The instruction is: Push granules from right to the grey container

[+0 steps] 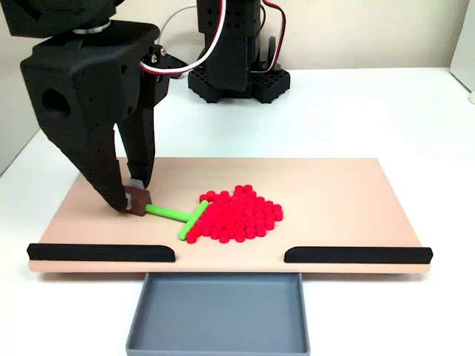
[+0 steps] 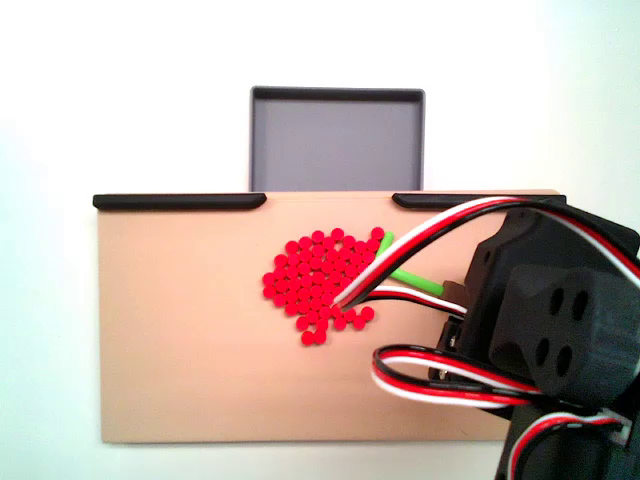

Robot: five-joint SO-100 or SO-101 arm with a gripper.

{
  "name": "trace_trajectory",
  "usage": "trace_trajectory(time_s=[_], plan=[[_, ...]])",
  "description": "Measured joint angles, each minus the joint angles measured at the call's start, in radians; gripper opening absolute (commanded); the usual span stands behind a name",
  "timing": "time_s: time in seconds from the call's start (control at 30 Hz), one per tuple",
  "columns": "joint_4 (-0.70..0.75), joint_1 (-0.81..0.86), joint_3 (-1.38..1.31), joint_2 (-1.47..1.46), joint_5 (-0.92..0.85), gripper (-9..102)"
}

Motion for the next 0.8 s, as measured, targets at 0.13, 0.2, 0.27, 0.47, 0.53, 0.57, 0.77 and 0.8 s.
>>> trace_trajectory(time_s=[0.13,0.2,0.27,0.47,0.53,0.57,0.77,0.8], plan=[[0.0,-0.003,0.0,0.0,0.011,0],[0.0,-0.003,0.0,0.0,0.018,0],[0.0,-0.003,0.0,0.0,0.023,0],[0.0,-0.009,0.0,0.0,0.048,0],[0.0,-0.012,0.0,0.0,0.057,0],[0.0,-0.012,0.0,0.0,0.061,0],[0.0,-0.018,0.0,0.0,0.08,0],[0.0,-0.02,0.0,0.0,0.084,0]])
